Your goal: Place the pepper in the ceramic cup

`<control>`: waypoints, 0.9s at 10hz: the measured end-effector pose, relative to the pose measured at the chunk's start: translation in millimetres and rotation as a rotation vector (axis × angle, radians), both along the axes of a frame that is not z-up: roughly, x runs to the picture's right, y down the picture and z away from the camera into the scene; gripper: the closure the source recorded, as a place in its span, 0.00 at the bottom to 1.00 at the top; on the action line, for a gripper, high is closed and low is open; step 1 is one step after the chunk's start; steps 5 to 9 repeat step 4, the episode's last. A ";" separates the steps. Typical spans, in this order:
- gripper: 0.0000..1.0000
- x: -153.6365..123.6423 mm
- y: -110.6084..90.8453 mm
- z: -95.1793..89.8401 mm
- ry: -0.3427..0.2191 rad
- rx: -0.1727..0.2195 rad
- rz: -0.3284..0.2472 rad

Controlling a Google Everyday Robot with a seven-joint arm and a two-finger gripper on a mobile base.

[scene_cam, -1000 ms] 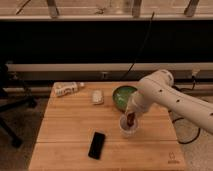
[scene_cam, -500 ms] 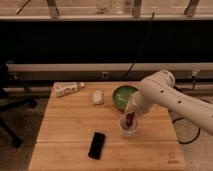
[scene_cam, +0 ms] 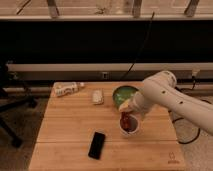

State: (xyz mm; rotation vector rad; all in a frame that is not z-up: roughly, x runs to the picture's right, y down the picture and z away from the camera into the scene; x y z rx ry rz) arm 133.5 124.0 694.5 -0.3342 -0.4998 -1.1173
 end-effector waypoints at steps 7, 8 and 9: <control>0.29 -0.6 -1.3 1.2 -0.002 -0.002 0.001; 0.29 -0.6 -1.3 1.2 -0.002 -0.002 0.001; 0.29 -0.6 -1.3 1.2 -0.002 -0.002 0.001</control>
